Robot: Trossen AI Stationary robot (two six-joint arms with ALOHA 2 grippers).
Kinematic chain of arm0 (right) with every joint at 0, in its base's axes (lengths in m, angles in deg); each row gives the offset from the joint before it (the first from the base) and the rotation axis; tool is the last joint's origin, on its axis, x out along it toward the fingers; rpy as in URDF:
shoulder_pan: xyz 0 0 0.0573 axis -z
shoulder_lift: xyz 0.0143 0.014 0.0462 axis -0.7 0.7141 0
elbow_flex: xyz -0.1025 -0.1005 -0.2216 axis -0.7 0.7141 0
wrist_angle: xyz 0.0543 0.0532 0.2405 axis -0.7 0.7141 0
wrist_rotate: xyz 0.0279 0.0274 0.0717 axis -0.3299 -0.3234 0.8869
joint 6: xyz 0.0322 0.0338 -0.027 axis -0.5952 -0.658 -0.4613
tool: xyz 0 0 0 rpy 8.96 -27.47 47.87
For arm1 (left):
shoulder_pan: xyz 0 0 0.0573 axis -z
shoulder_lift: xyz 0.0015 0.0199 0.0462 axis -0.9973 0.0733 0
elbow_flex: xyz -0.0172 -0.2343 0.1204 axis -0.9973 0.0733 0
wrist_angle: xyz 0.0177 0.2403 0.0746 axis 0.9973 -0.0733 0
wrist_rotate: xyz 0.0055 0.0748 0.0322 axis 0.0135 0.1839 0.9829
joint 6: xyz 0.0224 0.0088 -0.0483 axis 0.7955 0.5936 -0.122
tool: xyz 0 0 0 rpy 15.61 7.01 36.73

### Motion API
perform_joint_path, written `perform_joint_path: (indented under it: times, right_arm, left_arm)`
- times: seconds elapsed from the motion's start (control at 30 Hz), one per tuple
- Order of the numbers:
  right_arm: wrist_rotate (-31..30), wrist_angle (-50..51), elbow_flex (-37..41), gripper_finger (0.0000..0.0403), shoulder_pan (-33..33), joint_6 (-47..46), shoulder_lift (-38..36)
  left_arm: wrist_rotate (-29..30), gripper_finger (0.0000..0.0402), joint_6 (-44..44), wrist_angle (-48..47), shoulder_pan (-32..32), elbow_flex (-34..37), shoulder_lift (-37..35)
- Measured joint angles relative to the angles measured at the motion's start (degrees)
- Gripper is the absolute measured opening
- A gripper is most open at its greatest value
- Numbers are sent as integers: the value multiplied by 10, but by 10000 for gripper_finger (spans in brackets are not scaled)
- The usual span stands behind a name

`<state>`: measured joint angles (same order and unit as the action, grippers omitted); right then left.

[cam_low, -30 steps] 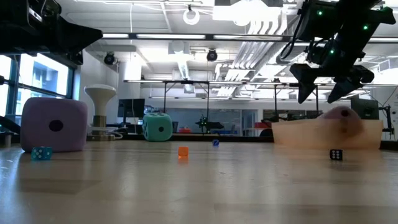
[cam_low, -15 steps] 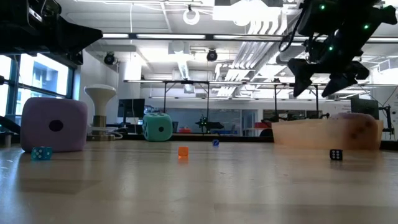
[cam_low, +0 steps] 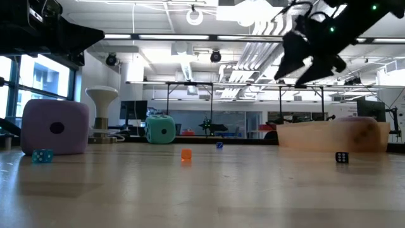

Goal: Pick & Place Dice
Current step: Put the black small die into the orange bin

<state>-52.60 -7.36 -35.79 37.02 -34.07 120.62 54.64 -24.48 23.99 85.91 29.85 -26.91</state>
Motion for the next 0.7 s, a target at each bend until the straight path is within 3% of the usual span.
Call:
perform_joint_path:
  times: [0.23,0.5,0.7]
  right_arm:
    - [89,-136,0,394,-5,72,25]
    - [411,-158,0,394,-22,40,71]
    - [533,-146,0,394,-46,-3,98]
  left_arm:
    - [0,0,0,0,0,0,0]
    - [0,0,0,0,0,0,0]
    - [0,0,0,0,0,0,0]
